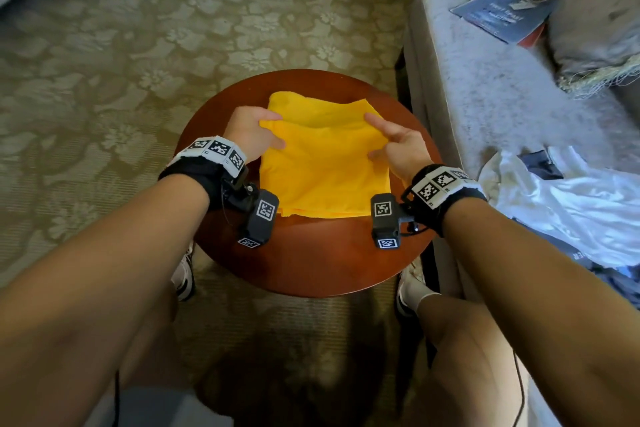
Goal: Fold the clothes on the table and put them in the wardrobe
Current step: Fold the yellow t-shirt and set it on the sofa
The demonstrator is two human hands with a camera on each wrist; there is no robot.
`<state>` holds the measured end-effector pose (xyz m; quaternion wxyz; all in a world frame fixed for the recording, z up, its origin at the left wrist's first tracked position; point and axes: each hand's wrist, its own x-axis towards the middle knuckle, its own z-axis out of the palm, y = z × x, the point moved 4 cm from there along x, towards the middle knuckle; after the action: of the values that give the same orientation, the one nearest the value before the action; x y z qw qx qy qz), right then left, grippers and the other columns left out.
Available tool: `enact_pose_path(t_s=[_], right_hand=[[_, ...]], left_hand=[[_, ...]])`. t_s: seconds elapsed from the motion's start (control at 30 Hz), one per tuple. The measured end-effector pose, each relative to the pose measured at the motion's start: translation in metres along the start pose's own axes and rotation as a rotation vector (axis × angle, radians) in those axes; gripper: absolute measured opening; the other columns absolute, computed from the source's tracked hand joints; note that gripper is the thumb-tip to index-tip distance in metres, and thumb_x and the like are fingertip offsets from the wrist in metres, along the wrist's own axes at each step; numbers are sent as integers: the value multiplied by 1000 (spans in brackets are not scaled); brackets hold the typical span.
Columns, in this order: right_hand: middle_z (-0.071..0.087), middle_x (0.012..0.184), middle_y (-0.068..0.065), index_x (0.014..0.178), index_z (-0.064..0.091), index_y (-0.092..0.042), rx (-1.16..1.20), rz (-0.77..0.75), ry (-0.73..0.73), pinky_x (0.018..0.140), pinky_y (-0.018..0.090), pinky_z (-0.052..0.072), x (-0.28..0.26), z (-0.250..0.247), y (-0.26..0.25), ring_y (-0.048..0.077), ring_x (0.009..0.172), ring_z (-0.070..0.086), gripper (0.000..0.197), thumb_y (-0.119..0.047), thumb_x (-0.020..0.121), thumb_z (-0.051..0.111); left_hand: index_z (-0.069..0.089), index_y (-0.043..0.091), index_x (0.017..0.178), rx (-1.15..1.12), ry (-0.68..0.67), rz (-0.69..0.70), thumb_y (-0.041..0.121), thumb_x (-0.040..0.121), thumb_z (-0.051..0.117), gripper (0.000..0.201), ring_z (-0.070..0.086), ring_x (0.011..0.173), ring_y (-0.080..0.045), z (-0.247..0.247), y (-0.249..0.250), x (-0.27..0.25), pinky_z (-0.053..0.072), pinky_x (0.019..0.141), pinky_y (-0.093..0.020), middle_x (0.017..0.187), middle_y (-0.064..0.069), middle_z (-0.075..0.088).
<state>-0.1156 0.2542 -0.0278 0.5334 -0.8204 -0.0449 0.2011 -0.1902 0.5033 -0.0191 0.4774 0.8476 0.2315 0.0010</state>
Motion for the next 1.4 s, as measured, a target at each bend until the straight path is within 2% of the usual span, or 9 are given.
enact_pose_path(t_s=[0.27,0.43,0.53,0.6,0.73,0.93,1.1,1.23,1.4], right_hand=[[68,114,-1,113,69,-33,-305,-101,214,76,23,48,-42,-20,-21,16,106,63,39,-9,82,74],[65,108,-2,102,66,-35,-314,-77,227,71,25,47,-68,-31,-26,17,96,61,23,-20,84,70],[64,117,6,99,69,-29,-218,-34,187,71,29,50,-77,-33,-30,24,107,60,28,-25,72,74],[64,123,10,114,69,-18,-85,-6,165,91,41,52,-79,-35,-31,30,115,58,49,-22,66,76],[63,128,11,132,58,-8,21,5,128,101,49,49,-80,-32,-31,31,115,60,72,-33,67,76],[67,116,15,131,55,-12,21,62,65,87,49,57,-65,-16,-18,33,103,65,41,-32,96,62],[61,78,-3,120,61,-14,27,147,51,47,26,47,-29,-1,8,16,63,58,29,-33,98,61],[71,107,8,127,60,-14,-25,164,76,85,51,58,12,5,26,32,96,70,44,-40,92,65],[70,113,4,121,65,-19,-39,233,138,90,47,56,28,8,39,28,103,67,59,-54,75,76]], left_hand=[[71,8,112,287,-9,201,14,89,68,24,60,110,-29,-17,14,-41,51,89,-40,120,-11,65],[66,25,83,382,-17,232,33,91,60,13,52,107,-36,-29,29,-69,42,98,-47,107,-14,61],[61,11,102,225,-41,228,25,95,57,16,55,98,-27,-32,39,-79,44,85,-39,106,-12,59],[54,13,129,-2,-46,123,26,94,62,38,51,121,-27,-35,39,-79,42,100,-40,133,-8,54],[51,17,135,-198,-67,-1,29,89,66,50,53,122,-34,-38,32,-77,45,99,-58,138,-12,54],[48,20,135,-129,-75,-84,34,92,59,46,58,113,-30,-23,1,-61,49,94,-57,131,-8,58],[48,15,133,1,-80,-89,28,99,51,37,57,109,-27,-2,-21,-37,49,96,-47,121,-4,57],[53,13,122,23,-32,-103,26,99,50,27,55,94,-27,6,-31,-7,47,77,-37,106,-8,56],[55,15,100,-231,-31,-296,28,90,67,21,60,104,-25,10,-44,6,55,76,-38,105,-5,60]])
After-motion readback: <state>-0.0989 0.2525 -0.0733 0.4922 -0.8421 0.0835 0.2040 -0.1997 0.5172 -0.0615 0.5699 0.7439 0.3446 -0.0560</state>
